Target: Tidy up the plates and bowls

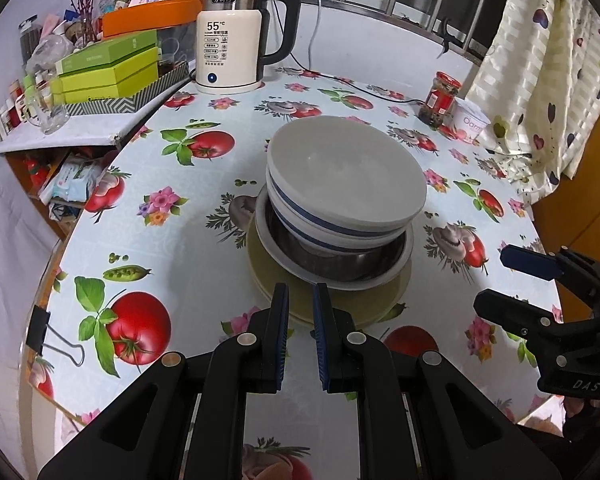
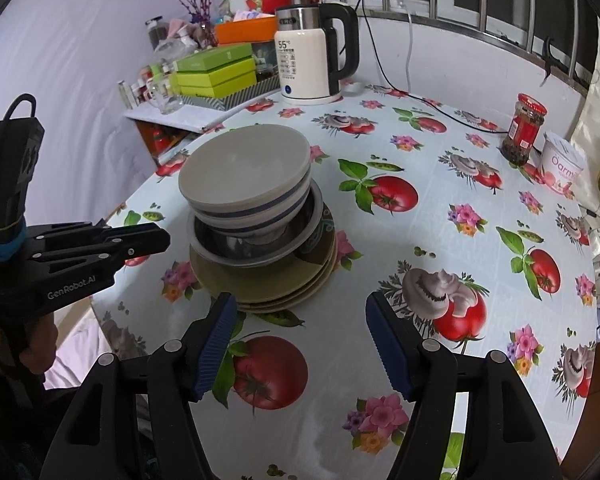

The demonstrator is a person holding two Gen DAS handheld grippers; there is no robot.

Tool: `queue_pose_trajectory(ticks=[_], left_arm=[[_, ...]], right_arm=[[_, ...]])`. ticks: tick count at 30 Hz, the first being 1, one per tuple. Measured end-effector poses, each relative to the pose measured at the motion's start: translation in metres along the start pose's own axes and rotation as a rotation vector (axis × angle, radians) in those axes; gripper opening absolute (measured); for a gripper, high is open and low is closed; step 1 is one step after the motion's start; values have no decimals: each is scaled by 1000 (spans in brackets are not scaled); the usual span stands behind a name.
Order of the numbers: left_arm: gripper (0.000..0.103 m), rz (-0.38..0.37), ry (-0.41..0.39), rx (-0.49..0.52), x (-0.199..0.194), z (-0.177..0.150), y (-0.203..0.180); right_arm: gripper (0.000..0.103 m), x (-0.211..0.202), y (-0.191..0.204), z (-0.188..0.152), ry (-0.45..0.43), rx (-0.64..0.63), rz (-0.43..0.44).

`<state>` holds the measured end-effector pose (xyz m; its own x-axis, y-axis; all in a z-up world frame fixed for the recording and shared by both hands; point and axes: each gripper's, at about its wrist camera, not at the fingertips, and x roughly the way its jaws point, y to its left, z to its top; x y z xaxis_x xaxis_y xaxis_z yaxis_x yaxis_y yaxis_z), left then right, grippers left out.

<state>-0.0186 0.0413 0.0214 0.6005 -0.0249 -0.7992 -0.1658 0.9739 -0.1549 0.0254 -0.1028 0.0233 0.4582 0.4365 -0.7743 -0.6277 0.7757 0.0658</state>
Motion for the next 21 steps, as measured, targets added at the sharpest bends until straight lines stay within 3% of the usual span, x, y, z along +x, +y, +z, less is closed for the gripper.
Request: queue_pose_trajectory(ticks=[21], left_arm=[[13, 2, 33, 6, 8, -5, -3]], right_arm=[[70, 6, 5, -7, 20, -5, 11]])
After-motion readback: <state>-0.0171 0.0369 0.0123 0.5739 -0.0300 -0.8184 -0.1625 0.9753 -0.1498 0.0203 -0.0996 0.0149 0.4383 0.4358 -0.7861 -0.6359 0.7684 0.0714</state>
